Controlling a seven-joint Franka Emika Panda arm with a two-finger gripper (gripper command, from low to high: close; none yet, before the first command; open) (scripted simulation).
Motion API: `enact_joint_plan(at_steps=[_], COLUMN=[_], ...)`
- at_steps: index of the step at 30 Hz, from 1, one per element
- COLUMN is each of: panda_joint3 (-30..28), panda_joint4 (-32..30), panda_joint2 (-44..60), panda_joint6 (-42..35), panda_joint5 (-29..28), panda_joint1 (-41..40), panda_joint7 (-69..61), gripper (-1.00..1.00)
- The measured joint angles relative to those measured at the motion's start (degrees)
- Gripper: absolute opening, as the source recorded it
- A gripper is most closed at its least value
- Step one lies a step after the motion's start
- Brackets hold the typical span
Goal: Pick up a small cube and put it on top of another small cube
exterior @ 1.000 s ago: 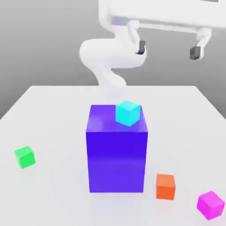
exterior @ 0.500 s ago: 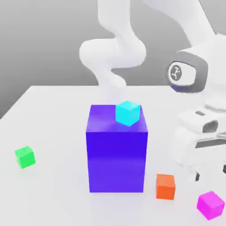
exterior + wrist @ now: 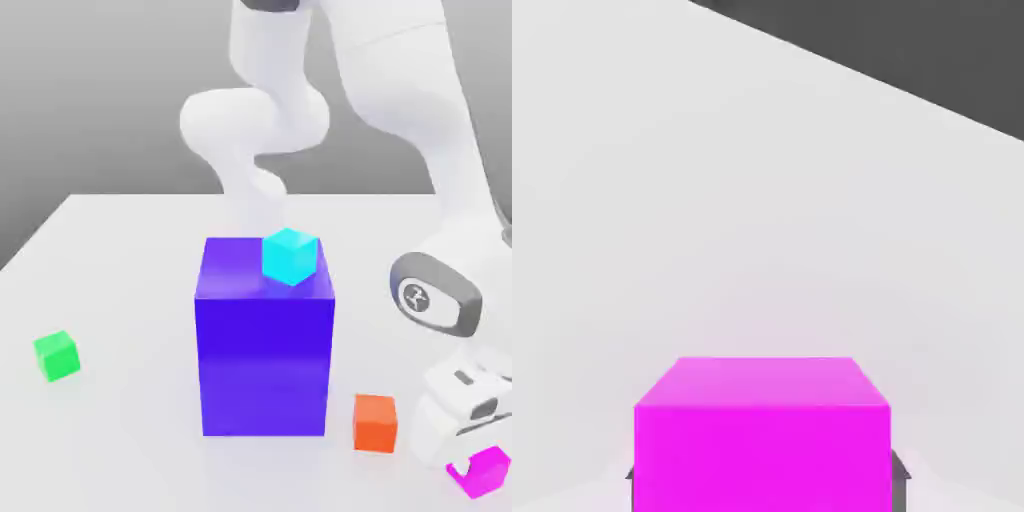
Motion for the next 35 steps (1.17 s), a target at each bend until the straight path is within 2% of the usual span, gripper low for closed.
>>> enact_joint_plan(at_steps=[5, 18, 20, 24, 26, 32, 33, 35], panda_joint3=[3.4, -12.4, -15.6, -23.4, -26.7, -25.3, -24.8, -24.8], panda_joint4=[-0.6, -13.6, -16.3, -21.9, -24.8, -25.8, -25.7, -25.7], panda_joint2=[-7.7, -21.2, -23.7, -29.5, -31.6, -22.0, -20.7, -20.7], panda_joint6=[-5.0, -4.1, -3.9, -3.9, -4.0, 5.7, 6.9, 6.9], panda_joint5=[4.6, 10.9, 12.0, 15.2, 16.8, 23.0, 23.7, 23.7], panda_joint1=[-3.8, -24.6, -29.8, -47.6, -53.7, -55.4, -55.8, -55.8], panda_joint7=[-4.9, -12.4, -13.6, -17.4, -19.0, -23.6, -24.1, -24.1], gripper=[-1.0, -1.0, -1.0, -1.0, -1.0, -1.0, 1.0, 1.0])
